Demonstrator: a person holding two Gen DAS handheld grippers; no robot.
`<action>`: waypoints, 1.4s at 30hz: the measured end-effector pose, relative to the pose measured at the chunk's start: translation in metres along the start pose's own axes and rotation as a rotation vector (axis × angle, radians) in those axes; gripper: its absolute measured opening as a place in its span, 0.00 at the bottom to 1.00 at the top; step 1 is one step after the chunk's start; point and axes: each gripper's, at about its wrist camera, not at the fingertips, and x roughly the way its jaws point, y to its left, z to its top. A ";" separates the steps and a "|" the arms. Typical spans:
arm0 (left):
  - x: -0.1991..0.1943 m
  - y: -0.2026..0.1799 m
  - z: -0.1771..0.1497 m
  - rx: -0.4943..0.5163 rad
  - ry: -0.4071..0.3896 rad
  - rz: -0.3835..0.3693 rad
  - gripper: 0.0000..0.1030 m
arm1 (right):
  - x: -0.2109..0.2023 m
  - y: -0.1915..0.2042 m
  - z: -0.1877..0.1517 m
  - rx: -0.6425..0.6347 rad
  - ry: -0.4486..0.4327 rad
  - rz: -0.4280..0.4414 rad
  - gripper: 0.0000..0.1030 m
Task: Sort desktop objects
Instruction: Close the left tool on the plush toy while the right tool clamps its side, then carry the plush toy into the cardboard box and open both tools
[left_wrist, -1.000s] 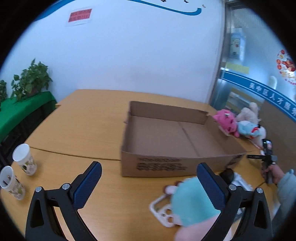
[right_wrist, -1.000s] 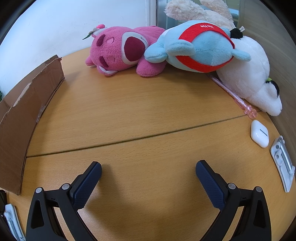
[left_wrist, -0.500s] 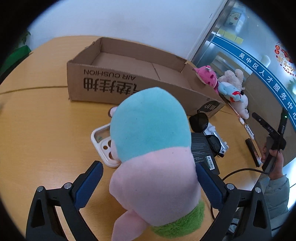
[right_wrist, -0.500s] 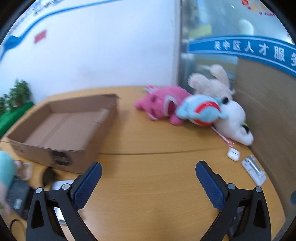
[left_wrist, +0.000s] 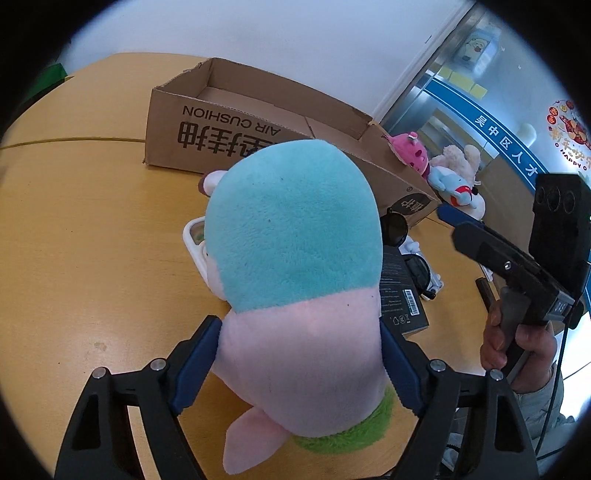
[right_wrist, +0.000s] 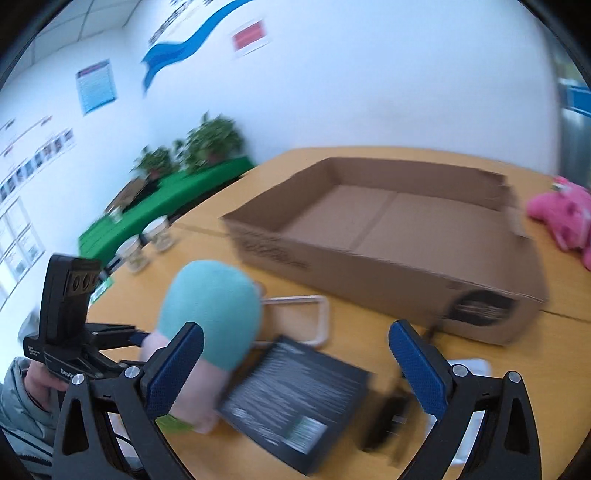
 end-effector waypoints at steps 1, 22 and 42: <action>0.000 -0.001 -0.001 0.004 0.001 -0.001 0.81 | 0.010 0.010 0.002 -0.017 0.016 0.014 0.98; -0.004 -0.040 0.069 0.163 -0.066 -0.022 0.65 | 0.066 0.019 0.040 0.059 0.054 0.235 0.66; -0.095 -0.143 0.289 0.524 -0.489 -0.132 0.65 | -0.086 -0.011 0.264 -0.217 -0.344 0.038 0.65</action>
